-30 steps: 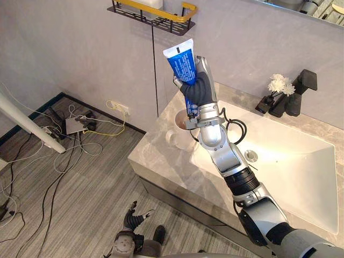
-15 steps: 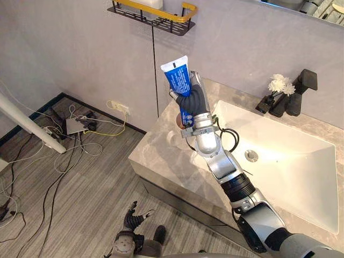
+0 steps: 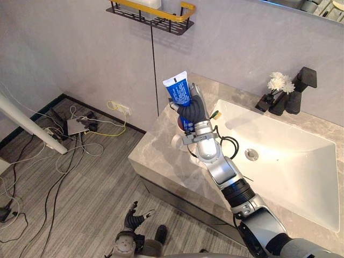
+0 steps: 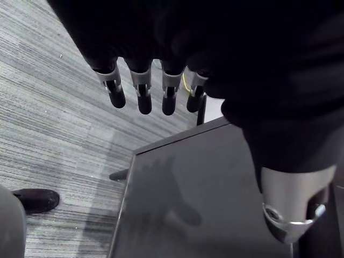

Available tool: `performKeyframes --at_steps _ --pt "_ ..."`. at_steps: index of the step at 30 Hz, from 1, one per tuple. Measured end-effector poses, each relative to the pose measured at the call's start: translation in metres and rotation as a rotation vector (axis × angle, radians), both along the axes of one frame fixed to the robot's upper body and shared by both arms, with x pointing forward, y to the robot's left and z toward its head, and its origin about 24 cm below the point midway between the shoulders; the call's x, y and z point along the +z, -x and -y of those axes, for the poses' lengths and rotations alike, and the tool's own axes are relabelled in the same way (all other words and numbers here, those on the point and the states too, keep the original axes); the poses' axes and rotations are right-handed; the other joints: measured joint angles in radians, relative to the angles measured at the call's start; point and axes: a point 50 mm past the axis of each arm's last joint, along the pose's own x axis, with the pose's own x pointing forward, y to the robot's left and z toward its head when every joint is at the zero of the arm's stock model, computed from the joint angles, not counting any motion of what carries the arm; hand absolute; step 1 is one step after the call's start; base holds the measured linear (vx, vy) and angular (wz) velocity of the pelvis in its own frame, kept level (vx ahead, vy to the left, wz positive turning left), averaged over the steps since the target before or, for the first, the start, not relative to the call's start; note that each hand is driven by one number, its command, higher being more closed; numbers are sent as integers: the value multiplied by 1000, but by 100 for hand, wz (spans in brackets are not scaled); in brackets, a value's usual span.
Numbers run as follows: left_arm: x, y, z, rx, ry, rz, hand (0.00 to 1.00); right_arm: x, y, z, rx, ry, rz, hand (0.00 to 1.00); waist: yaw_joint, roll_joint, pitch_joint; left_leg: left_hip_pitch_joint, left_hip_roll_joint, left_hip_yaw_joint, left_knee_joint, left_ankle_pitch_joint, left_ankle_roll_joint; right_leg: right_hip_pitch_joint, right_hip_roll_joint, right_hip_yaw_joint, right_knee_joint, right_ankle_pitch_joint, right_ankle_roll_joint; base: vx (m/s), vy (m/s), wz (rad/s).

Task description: Organize washtable

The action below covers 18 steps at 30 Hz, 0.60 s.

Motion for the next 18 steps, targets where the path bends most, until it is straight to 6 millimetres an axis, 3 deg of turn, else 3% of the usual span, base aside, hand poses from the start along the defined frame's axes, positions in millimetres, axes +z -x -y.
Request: performKeyframes --at_steps 6,18 --pt "-1 1 0 0 0 -5 0 -11 3 -1 7 6 -34 0 -11 0 0 6 0 0 0 0 0 5 0 2 0 0 0 0 0 0" --pt "-2 0 3 -15 1 -14 0 -11 3 0 14 -17 -46 0 -12 0 0 10 -1 -8 0 1 -1 10 1 -1 0 0 0 0 0 1"
